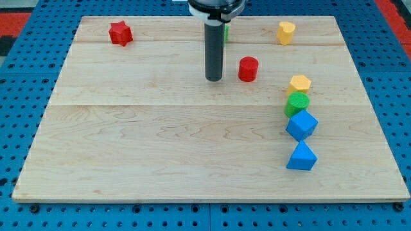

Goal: Point your arm to the bottom right of the red circle

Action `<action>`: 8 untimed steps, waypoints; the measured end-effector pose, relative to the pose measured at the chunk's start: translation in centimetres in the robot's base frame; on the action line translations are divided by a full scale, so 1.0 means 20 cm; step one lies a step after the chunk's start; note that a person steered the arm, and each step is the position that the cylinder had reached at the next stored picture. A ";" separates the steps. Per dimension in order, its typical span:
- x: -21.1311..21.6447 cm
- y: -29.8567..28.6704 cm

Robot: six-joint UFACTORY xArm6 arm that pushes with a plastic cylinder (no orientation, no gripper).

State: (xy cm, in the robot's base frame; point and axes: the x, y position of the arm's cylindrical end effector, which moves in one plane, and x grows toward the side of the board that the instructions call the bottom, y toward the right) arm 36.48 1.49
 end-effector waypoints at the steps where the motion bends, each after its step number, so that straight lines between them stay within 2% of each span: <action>1: -0.08 0.27; 2: -0.08 0.64; 3: -0.08 0.69; 4: -0.12 0.59; 5: -0.25 1.26; 6: -0.09 1.54; 7: 0.20 1.47; 8: 0.34 1.31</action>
State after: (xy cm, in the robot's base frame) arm 43.32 27.62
